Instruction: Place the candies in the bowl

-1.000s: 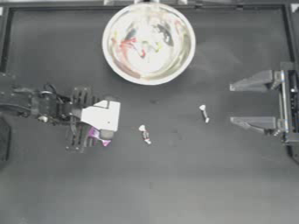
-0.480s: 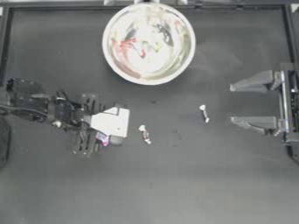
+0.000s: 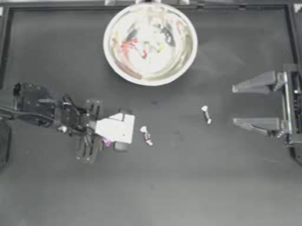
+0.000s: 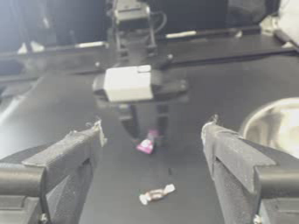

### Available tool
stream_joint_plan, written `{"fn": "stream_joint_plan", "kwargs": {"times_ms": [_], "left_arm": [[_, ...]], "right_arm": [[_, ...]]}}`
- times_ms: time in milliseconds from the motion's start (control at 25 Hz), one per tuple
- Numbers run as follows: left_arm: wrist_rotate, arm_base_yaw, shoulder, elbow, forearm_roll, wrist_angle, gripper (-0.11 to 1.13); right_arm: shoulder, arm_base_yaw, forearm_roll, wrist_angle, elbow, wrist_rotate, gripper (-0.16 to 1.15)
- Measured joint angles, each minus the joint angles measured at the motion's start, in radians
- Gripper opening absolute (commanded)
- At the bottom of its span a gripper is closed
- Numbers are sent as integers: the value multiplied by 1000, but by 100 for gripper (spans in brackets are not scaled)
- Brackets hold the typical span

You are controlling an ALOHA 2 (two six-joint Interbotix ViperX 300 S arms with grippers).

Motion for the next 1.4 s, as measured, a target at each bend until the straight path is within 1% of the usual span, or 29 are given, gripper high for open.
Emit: {"fn": "stream_joint_plan", "kwargs": {"times_ms": [40,80,120,280,360,520,680,840,920,1120,1240,1400], "left_arm": [[9,0,-2,0,-8,8,30],[18,-2,-2,-3,-20,14,23],[31,0,-2,-3,-32,17,20],[75,5,-2,-14,-89,32,22],[91,5,0,-25,-106,32,22],[127,9,-20,-63,-114,31,22],[164,44,-101,-100,-114,28,22],[204,112,-175,-133,-112,9,22],[230,147,-195,-152,-107,-20,22],[302,259,-201,-218,-104,-78,23],[327,313,-184,-259,-104,-87,23],[365,385,-98,-325,-103,-114,23]], "right_arm": [[0,0,0,2,0,0,97],[0,0,0,0,0,0,97],[0,0,-2,2,0,2,97],[0,0,0,2,0,0,97],[0,0,0,0,0,0,97],[0,0,0,2,0,0,97],[0,3,0,0,0,0,97],[0,6,0,-3,0,-2,97],[0,6,0,-15,2,-2,97],[0,9,0,-41,11,-2,97],[0,17,0,-41,11,-2,97],[0,20,0,-43,11,0,97]]}}
